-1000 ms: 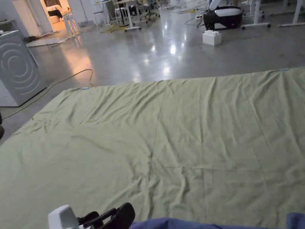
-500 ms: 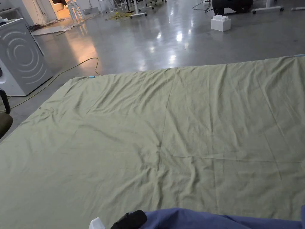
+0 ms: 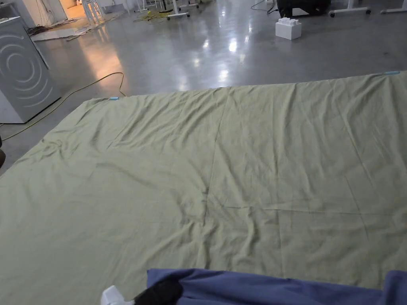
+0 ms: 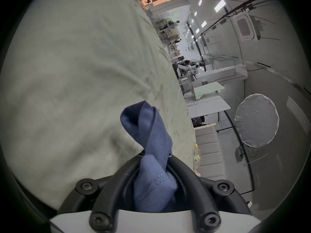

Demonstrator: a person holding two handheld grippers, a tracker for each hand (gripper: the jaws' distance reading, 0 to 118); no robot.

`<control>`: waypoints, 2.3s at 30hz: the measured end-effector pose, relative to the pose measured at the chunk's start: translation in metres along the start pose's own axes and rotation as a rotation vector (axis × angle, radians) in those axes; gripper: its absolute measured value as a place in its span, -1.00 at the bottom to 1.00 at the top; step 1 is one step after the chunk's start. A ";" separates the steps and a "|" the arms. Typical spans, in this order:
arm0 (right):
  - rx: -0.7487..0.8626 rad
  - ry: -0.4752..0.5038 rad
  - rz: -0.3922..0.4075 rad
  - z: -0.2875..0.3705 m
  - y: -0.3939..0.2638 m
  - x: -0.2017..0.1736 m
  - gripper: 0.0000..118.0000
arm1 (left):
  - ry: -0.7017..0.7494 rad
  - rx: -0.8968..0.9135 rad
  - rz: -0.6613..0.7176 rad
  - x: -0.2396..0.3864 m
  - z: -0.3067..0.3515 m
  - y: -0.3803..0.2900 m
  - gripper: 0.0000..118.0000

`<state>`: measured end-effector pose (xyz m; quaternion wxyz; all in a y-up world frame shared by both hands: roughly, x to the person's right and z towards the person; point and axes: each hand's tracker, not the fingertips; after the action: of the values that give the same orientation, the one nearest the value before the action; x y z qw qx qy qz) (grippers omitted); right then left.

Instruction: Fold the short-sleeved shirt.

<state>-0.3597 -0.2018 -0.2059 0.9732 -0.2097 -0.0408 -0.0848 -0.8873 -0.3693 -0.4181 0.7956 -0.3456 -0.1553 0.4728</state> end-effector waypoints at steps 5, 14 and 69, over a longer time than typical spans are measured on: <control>-0.013 0.010 0.002 -0.004 -0.003 0.002 -1.00 | 0.095 0.103 -0.171 0.008 0.065 0.060 -0.82; -0.008 0.049 -0.014 -0.010 -0.005 -0.007 -1.00 | 0.028 -0.001 -0.474 0.095 0.024 -0.012 -0.81; -0.133 0.031 -0.010 0.011 -0.047 0.004 -1.00 | -0.032 -0.287 0.070 0.002 -0.073 -0.061 -0.60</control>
<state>-0.3646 -0.2401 -0.1768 0.9572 -0.2724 -0.0212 -0.0956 -0.8051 -0.4164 -0.4283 0.7185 -0.4533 -0.2217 0.4786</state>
